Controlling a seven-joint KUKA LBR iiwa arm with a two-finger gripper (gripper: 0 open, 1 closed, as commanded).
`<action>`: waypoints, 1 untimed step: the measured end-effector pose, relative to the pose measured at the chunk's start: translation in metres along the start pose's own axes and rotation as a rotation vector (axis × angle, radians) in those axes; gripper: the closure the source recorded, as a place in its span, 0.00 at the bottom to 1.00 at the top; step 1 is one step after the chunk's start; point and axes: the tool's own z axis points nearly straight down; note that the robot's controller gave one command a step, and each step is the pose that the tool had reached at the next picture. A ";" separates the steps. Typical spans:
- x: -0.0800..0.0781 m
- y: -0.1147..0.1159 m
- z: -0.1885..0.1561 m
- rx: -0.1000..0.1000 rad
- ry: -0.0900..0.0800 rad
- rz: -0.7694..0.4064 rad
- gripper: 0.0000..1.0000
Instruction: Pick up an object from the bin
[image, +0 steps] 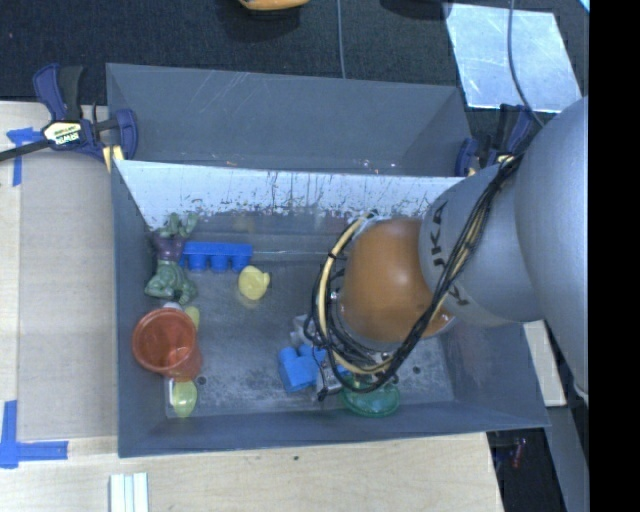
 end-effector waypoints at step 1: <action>0.003 0.000 -0.028 -0.001 0.013 -0.001 1.00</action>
Offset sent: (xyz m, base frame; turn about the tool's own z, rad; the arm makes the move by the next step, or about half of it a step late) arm -0.0033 -0.0002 0.0511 -0.0009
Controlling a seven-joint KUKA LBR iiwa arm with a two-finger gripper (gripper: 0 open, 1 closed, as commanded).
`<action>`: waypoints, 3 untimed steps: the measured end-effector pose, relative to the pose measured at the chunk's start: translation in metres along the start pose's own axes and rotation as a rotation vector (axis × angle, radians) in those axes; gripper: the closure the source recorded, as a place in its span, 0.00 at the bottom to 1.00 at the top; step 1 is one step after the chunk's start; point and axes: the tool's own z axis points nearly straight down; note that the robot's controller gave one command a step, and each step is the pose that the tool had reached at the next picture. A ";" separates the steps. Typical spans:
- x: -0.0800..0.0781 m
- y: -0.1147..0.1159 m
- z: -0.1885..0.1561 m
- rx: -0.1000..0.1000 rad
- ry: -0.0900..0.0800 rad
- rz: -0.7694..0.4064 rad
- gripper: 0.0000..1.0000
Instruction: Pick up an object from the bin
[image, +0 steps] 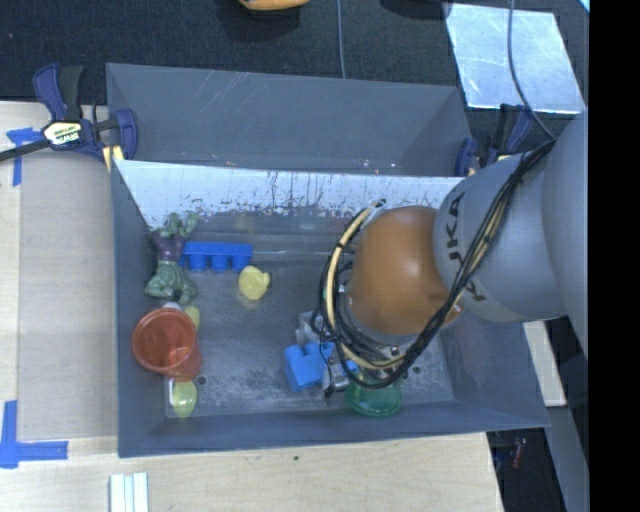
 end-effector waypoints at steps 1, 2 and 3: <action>-0.004 -0.001 -0.035 0.001 -0.012 -0.001 1.00; -0.003 -0.001 -0.061 0.001 -0.007 -0.002 1.00; -0.003 -0.001 -0.099 0.000 -0.005 -0.002 1.00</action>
Offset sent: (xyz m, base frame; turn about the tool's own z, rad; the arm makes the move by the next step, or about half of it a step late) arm 0.0032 0.0003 0.0766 -0.0007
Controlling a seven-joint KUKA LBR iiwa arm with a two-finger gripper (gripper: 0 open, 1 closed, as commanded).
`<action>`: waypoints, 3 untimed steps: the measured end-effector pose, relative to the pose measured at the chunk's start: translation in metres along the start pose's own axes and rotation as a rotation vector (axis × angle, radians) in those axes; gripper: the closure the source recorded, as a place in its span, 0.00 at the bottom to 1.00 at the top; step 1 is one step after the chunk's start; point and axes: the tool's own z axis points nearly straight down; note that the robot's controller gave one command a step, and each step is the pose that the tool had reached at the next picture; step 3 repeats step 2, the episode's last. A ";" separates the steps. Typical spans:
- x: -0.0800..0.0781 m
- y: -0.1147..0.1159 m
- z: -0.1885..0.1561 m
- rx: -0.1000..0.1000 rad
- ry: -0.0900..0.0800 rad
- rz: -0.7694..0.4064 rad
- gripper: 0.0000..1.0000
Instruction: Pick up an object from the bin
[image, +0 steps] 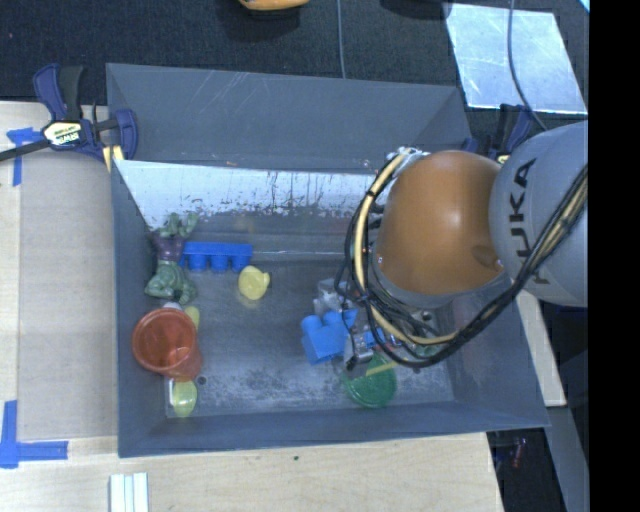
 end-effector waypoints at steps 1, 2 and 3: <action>-0.002 0.000 -0.027 0.000 -0.006 -0.001 1.00; -0.003 -0.001 -0.041 0.001 -0.010 -0.002 1.00; -0.003 -0.001 -0.041 0.001 -0.010 -0.002 1.00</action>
Offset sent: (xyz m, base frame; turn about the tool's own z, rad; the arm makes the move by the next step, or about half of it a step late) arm 0.0016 0.0001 0.0448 -0.0009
